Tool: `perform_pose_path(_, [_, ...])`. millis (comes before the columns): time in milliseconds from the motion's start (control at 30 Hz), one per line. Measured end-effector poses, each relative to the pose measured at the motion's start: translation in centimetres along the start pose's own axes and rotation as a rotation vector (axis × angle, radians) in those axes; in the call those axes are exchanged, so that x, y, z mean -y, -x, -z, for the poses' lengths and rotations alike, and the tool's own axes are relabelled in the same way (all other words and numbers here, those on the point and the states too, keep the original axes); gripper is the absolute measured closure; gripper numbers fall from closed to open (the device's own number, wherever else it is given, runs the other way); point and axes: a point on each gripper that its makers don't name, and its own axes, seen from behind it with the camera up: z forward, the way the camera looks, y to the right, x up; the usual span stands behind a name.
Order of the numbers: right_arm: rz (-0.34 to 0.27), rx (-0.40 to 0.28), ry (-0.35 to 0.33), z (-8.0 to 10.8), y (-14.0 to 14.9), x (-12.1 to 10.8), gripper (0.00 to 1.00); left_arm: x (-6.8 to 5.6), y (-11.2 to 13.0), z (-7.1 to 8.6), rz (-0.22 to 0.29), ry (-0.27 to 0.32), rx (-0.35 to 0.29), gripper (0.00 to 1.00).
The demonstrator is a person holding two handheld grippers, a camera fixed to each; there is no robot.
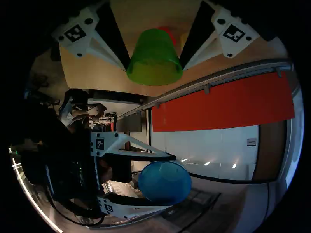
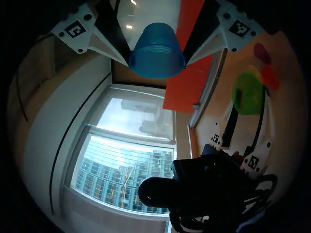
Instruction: Pour water
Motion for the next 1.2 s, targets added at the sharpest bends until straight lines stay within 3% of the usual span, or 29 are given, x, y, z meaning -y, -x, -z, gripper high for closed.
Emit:
perform_pose_path(300, [-0.031,-0.008,0.002,0.0,0.0,-0.2,0.08,-0.1,-0.2,0.0,-0.002,0.000,-0.002,0.14])
perform_pose_path(567, [-0.166,-0.007,0.002,0.2,0.9,-0.1,0.08,-0.2,-0.4,0.0,-0.007,-0.001,-0.005,0.14])
perform_pose_path(767, [-0.338,-0.006,0.006,0.7,1.6,-0.2,0.08,-0.1,-0.7,0.2,-0.009,-0.004,-0.008,0.14])
perform_pose_path(1200, [-0.818,-0.052,-0.009,2.2,0.7,0.2,0.08,0.2,-0.8,0.5,-0.014,-0.014,-0.008,0.14])
